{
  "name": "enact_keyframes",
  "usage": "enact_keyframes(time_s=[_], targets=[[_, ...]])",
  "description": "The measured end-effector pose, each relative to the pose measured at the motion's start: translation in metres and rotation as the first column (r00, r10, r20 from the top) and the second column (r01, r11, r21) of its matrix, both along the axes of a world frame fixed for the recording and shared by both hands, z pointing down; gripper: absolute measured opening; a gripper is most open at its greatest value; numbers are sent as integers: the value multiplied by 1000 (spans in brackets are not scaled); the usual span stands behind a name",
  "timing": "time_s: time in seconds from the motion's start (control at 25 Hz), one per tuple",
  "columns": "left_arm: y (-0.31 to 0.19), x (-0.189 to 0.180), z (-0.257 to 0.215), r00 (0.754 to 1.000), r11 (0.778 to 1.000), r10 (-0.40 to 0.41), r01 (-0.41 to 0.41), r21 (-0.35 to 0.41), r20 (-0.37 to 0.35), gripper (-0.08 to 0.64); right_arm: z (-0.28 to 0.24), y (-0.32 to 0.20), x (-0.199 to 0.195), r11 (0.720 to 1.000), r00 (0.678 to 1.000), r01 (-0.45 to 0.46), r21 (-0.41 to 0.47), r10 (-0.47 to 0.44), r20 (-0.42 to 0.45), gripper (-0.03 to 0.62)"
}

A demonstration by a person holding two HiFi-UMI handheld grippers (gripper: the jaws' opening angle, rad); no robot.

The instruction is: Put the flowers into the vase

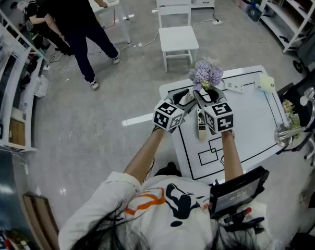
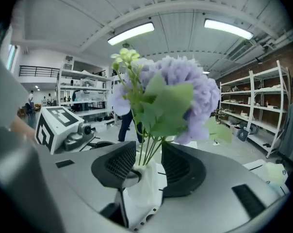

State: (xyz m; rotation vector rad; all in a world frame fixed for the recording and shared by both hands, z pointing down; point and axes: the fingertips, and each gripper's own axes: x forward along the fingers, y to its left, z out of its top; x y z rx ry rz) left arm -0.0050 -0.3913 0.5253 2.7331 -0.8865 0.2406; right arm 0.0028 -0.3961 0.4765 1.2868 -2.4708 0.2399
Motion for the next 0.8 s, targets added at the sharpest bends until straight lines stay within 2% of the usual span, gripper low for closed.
enact_keyframes(time_s=[0.24, 0.44, 0.64, 0.8], targets=[[1, 1, 1, 1000, 1000, -5, 5, 1, 1, 233, 16, 15, -1, 998, 1000, 22, -65, -21, 15, 196], [1, 1, 1, 1000, 1000, -6, 6, 5, 2, 233, 19, 19, 9, 995, 995, -12, -101, 22, 93, 199], [2, 2, -1, 999, 1000, 15, -16, 23, 33, 234, 22, 24, 16, 988, 976, -46, -147, 76, 202, 199], [3, 5, 0, 998, 998, 32, -35, 47, 56, 234, 25, 27, 20, 986, 970, -54, -161, 90, 225, 199]])
